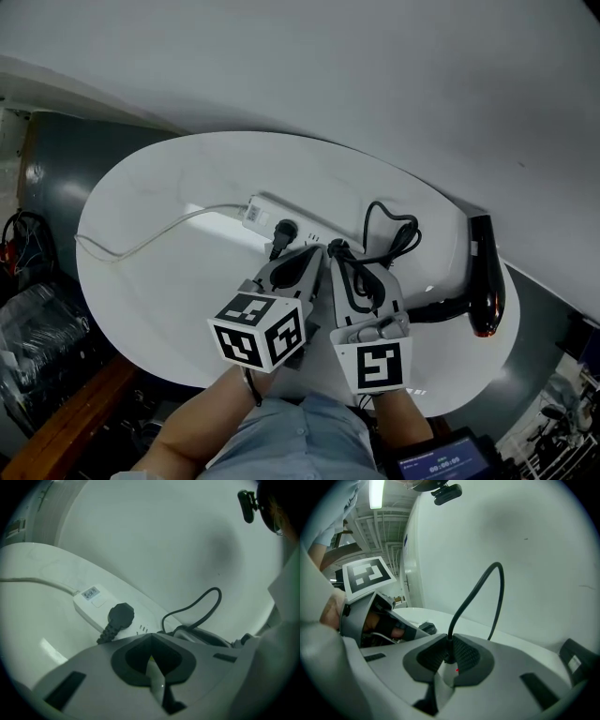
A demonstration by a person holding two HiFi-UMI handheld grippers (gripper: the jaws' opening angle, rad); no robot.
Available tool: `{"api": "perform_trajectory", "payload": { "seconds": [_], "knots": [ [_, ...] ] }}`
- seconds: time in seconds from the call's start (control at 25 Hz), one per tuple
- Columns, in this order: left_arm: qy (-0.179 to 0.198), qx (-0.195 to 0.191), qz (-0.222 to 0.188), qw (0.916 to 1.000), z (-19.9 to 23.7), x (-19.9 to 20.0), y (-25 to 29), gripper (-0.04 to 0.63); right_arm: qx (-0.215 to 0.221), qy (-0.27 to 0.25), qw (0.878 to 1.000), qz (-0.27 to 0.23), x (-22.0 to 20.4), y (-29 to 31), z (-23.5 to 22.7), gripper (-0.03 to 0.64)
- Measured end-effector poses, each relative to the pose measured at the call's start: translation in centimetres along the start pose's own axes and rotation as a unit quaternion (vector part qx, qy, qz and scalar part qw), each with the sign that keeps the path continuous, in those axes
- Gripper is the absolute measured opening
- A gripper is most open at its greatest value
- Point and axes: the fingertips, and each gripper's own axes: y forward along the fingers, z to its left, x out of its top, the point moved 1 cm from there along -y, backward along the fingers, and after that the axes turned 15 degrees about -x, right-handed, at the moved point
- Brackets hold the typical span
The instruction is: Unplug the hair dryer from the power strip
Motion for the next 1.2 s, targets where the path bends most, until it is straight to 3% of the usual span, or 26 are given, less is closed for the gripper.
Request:
{"api": "perform_trajectory", "payload": {
  "seconds": [0.16,0.32,0.48,1.08,1.16,1.2],
  "knots": [
    [0.003,0.000,0.003,1.0000,0.1,0.1,0.0,-0.003,-0.006,-0.014,1.000,-0.004,0.2,-0.1,0.2,0.037],
    [0.008,0.005,0.001,1.0000,0.1,0.1,0.0,-0.003,0.005,-0.064,0.998,0.005,-0.2,-0.4,0.4,0.037],
    [0.008,0.005,0.001,1.0000,0.0,0.1,-0.1,-0.003,0.030,-0.161,0.986,0.038,-1.2,-1.2,0.7,0.037],
    [0.015,0.006,0.004,0.9999,-0.3,0.2,0.0,-0.003,0.031,-0.176,0.983,0.049,-1.6,-2.2,1.0,0.035],
    [0.023,0.009,0.008,0.9997,-0.5,0.2,-0.1,-0.003,0.029,-0.153,0.987,0.044,-1.2,-2.2,1.0,0.035],
    [0.029,0.013,0.010,0.9994,-0.6,0.2,-0.1,-0.003,0.019,-0.111,0.993,0.030,-0.7,-2.0,0.8,0.035]
  ]
}}
